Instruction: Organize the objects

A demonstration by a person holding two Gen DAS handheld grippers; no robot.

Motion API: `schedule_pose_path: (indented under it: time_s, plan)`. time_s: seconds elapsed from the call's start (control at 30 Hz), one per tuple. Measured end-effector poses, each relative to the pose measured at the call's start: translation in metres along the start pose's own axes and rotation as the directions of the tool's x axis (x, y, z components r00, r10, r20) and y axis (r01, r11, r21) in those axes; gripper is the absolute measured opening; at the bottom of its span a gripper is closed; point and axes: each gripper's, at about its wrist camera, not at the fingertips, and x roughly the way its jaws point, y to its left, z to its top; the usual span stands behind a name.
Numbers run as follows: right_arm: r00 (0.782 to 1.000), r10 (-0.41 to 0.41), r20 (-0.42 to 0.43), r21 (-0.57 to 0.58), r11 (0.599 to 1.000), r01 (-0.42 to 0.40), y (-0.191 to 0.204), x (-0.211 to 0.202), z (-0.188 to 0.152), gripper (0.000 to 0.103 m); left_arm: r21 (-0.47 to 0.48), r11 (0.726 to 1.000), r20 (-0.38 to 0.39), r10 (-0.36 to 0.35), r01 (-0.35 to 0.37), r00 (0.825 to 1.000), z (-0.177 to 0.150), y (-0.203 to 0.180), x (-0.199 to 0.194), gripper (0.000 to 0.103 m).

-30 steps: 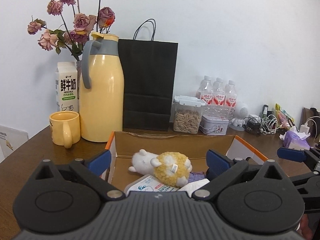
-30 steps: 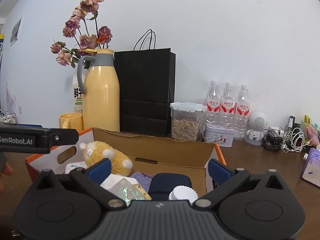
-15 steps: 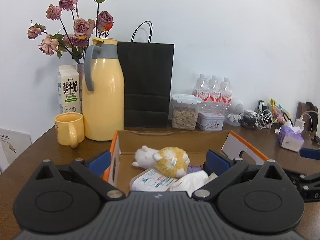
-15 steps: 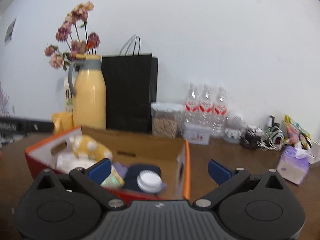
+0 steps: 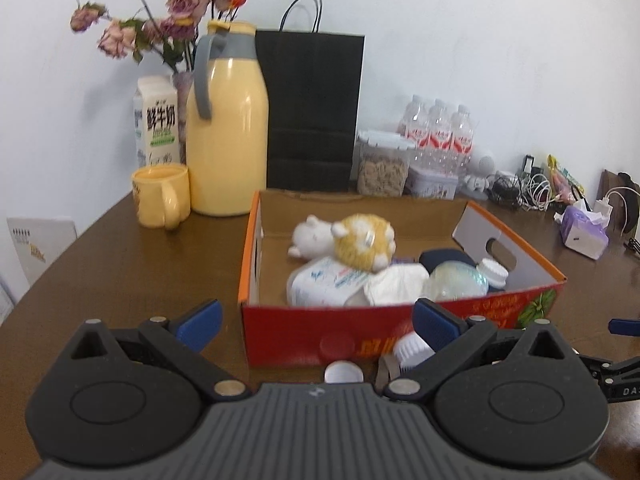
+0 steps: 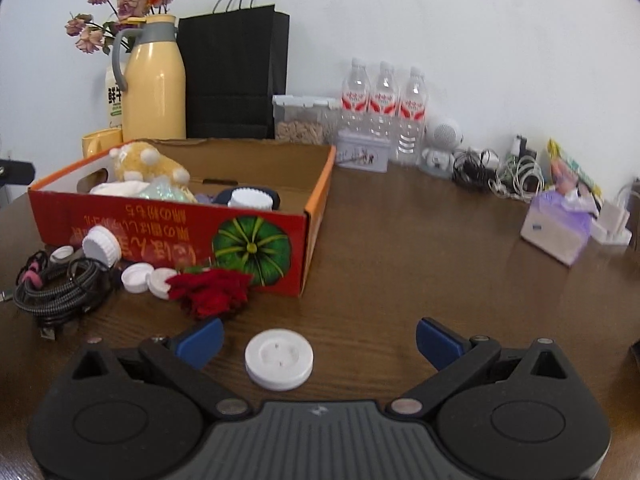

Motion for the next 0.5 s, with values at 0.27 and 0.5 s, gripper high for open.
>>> schedule_pose_path:
  time_s: [0.27,0.5]
  plan:
    - [0.997,0.055,-0.062,0.028,0.998,-0.053,0.003,0.009,0.004,0.082,-0.012,1.000,-0.049,-0.016,0.015,0.999,-0.002,0.004,-0.016,0.103]
    - [0.990,0.097,-0.098,0.042,0.995,-0.093,0.008,0.013,-0.002,0.063,-0.036,0.999,-0.088,-0.028,0.025,0.996,-0.009,0.012,-0.019,0.103]
